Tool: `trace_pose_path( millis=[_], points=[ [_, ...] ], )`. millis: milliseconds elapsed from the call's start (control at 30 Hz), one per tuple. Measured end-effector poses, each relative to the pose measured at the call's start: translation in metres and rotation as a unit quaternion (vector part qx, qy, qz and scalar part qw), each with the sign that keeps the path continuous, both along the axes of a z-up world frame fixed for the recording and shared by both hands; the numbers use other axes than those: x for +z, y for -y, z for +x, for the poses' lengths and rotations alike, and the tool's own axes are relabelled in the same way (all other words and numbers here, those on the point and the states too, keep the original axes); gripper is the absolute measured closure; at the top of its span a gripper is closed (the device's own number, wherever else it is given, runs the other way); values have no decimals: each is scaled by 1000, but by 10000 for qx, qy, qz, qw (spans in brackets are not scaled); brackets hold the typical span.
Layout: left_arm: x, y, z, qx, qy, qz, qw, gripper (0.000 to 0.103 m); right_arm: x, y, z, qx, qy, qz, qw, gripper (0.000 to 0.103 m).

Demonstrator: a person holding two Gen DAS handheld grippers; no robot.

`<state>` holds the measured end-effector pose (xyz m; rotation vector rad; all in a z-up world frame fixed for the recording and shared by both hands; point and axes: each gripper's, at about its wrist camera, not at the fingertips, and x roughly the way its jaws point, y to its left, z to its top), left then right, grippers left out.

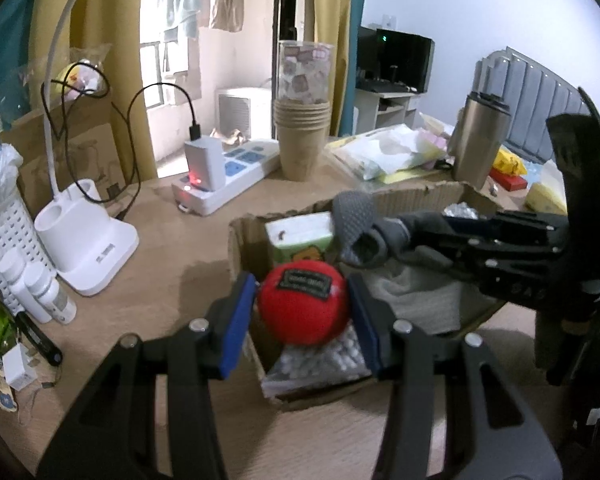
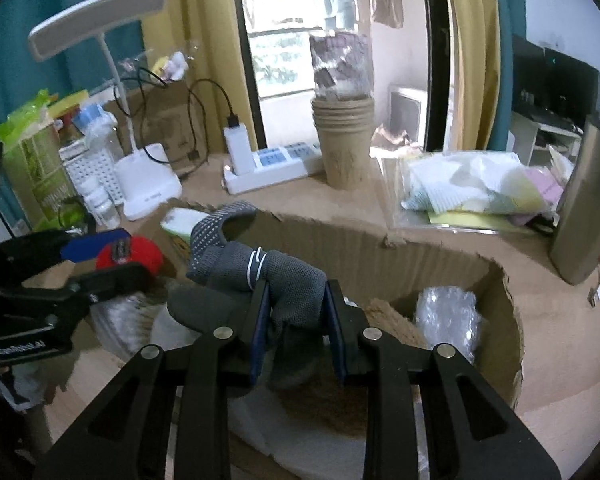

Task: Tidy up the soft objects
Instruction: 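Open the right tool to drop the gloves in the box while the left tool releases the red ball, then withdraw both open tools from the box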

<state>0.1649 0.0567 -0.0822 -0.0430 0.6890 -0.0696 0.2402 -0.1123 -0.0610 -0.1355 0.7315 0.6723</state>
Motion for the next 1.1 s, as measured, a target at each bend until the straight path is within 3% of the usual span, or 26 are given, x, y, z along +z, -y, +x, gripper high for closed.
trace_pose_path(
  millis=[167, 367, 567, 733, 767, 900, 1100],
  points=[
    [0, 0, 1, 20, 6, -38, 10000, 53, 2, 4, 0, -129, 112, -93, 9998, 74],
    [2, -2, 1, 17, 10, 2, 10000, 51, -6, 1, 3, -60, -57, -177, 9998, 74],
    [9, 2, -4, 93, 258, 99, 9996, 51, -7, 2, 3, -3, -173, -85, 9998, 71],
    [10, 5, -4, 102, 256, 51, 9996, 50, -1, 3, -1, 73, -165, -13, 9998, 63],
    [10, 5, -4, 102, 247, 51, 9996, 49, 2, 4, -3, 61, -110, 6, 9999, 61],
    [14, 6, -8, 87, 298, -46, 9995, 25, 13, 11, -9, -9, 58, 105, 9999, 49],
    [22, 9, -13, 96, 383, -54, 9992, 24, 24, 23, -17, -88, 194, 219, 9995, 48]
  ],
)
